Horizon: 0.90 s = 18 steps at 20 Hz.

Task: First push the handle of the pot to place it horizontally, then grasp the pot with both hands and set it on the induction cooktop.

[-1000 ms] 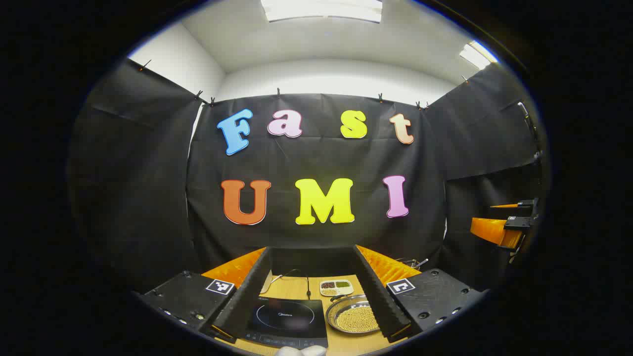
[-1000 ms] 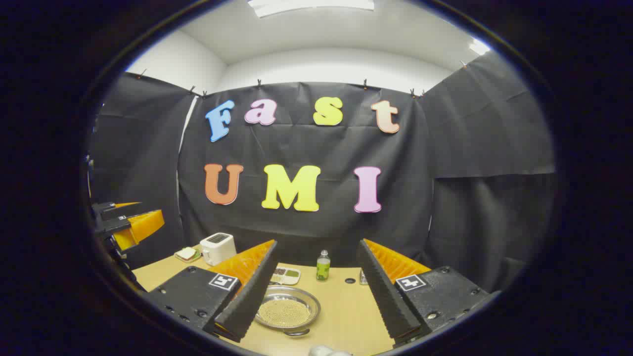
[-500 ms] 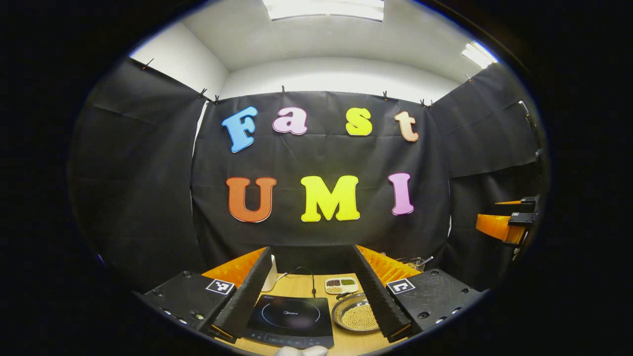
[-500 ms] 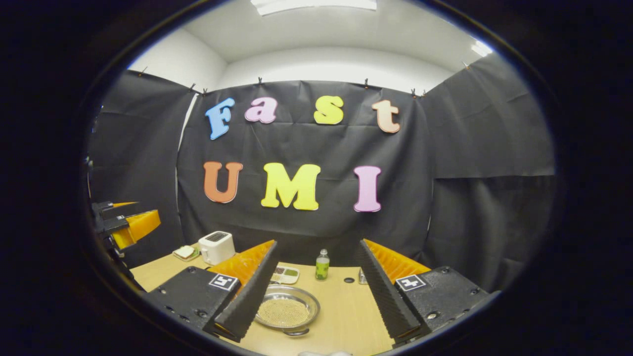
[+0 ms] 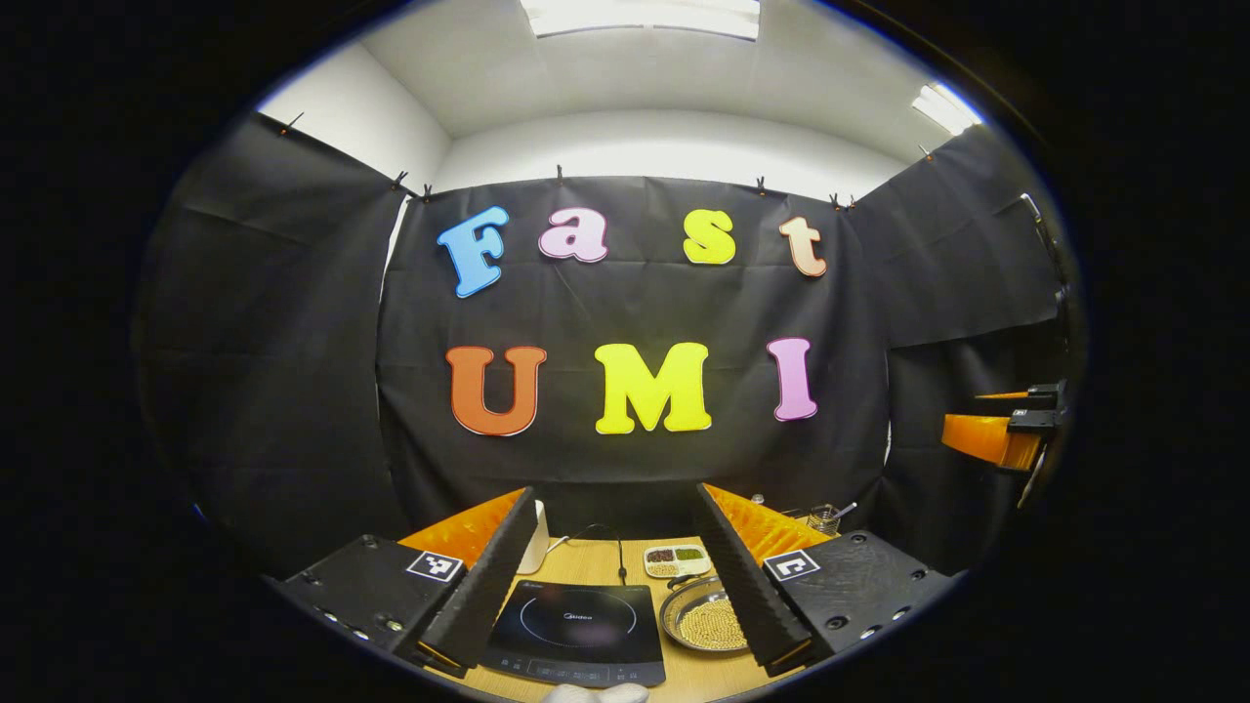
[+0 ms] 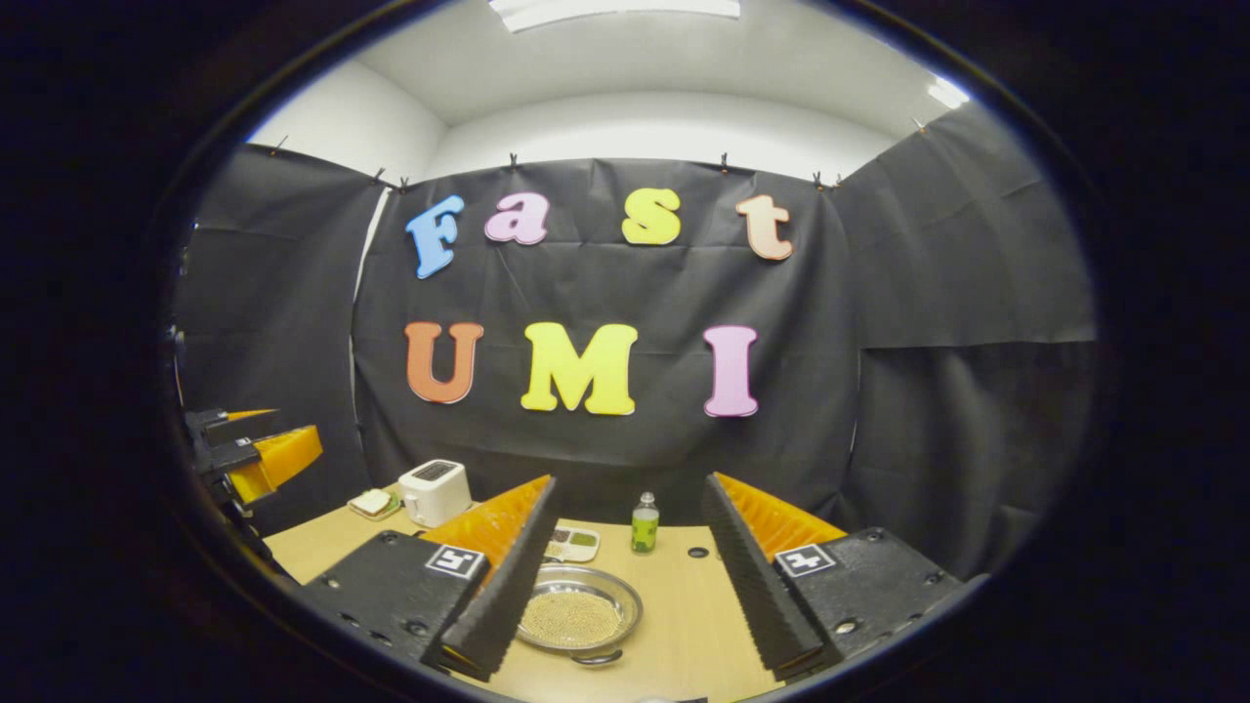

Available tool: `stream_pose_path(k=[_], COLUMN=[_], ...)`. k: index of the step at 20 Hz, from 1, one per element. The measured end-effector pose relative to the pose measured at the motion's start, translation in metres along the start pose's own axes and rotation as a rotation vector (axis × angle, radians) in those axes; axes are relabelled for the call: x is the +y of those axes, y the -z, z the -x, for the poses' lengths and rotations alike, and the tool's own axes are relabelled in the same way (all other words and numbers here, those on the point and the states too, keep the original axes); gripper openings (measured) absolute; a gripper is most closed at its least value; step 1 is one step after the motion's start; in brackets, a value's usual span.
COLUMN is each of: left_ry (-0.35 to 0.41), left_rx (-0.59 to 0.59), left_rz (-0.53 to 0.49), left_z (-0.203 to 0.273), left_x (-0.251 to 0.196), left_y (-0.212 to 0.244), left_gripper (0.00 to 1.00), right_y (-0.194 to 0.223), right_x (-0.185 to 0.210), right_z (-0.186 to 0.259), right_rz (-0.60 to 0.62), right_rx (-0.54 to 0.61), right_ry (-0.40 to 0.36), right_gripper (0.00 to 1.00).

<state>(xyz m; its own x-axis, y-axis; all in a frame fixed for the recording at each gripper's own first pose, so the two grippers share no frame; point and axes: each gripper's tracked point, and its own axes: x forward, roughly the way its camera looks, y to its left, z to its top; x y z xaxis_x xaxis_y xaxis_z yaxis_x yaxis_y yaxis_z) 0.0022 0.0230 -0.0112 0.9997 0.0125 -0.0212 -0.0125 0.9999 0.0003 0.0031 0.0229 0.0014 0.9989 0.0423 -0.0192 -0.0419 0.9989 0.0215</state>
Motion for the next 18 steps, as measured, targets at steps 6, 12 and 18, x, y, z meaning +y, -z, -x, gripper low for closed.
stream_pose_path(k=[6,12,18], left_ry=[-0.001,-0.005,-0.024], left_rx=[0.029,0.037,0.055], left_rz=[0.005,0.015,0.023], left_z=[-0.005,-0.006,-0.001], left_x=[0.002,0.006,0.015], left_y=[0.014,0.02,0.032], left_gripper=[0.96,0.96,0.96], right_y=[0.015,0.056,0.154], right_x=[0.019,0.036,0.056], right_z=[-0.006,-0.02,-0.033], right_rz=[0.029,0.03,0.006], right_rx=[0.06,0.179,0.382], right_ry=[-0.061,-0.103,-0.155], right_gripper=[0.01,0.0,0.04])
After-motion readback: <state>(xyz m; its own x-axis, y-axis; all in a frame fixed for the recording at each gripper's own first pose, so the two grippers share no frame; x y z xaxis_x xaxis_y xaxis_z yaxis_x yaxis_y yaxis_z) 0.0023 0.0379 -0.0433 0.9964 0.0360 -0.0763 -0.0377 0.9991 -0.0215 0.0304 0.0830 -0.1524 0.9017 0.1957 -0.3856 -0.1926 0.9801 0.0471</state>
